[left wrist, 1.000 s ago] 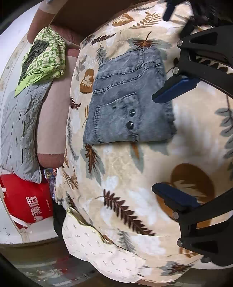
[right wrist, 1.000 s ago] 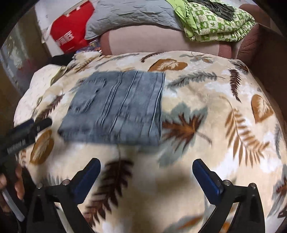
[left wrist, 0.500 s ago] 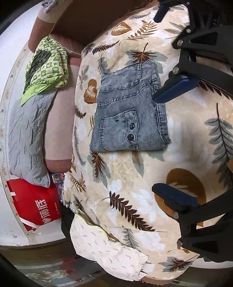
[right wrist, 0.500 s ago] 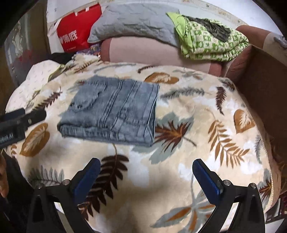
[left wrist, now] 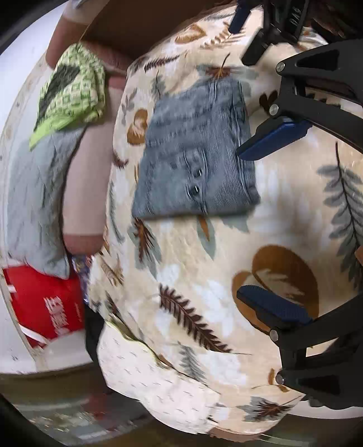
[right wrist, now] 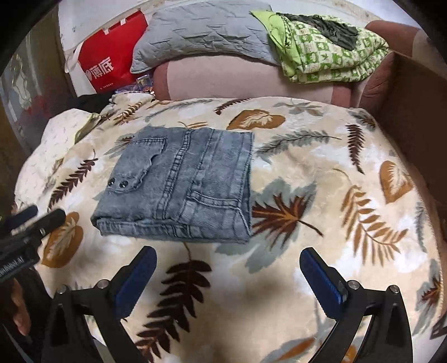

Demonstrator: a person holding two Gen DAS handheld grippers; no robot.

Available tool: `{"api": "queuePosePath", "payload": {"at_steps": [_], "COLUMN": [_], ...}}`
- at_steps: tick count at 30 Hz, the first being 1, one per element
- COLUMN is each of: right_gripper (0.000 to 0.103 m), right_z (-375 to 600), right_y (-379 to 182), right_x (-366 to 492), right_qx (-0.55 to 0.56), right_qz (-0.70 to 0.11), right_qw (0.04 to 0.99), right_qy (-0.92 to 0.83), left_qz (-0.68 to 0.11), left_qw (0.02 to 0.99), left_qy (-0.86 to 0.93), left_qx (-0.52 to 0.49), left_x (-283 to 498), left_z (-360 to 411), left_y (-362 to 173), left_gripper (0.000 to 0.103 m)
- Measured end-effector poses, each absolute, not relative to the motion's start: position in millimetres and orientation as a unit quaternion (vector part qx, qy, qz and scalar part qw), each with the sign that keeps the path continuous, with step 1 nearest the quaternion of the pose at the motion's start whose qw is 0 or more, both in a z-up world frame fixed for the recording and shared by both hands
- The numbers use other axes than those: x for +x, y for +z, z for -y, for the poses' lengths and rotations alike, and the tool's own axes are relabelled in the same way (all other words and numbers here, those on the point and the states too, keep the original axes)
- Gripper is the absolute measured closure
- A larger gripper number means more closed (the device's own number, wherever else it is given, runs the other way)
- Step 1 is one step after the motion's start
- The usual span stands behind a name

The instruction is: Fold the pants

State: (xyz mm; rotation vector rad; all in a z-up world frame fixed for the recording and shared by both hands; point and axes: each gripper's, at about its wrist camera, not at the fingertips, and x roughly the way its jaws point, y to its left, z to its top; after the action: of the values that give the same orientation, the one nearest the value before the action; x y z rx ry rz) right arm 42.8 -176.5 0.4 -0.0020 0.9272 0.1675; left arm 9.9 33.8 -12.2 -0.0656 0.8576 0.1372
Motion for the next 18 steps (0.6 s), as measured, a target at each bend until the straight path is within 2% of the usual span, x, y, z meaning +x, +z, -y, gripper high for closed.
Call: {"api": "queuePosePath", "payload": {"at_steps": [8, 13, 18], "right_gripper": [0.0, 0.0, 0.0], "right_z": [151, 124, 130], "right_y": [-11, -63, -35], "right_x": [99, 126, 114], "right_qx": [-0.035, -0.109, -0.085], "right_qz": [-0.426, -0.491, -0.459], "right_qw": [0.903, 0.862, 0.883], "right_qy": [0.051, 0.06, 0.059], "left_qz": [-0.422, -0.423, -0.426], "left_qw": [0.902, 0.901, 0.899], "left_qy": [0.082, 0.085, 0.086], "left_qx": [-0.034, -0.042, -0.049], "left_x": [8, 8, 11], "left_z": [-46, -56, -60], "left_y": [-19, -17, -20], "left_gripper": [0.012, 0.012, 0.012]}}
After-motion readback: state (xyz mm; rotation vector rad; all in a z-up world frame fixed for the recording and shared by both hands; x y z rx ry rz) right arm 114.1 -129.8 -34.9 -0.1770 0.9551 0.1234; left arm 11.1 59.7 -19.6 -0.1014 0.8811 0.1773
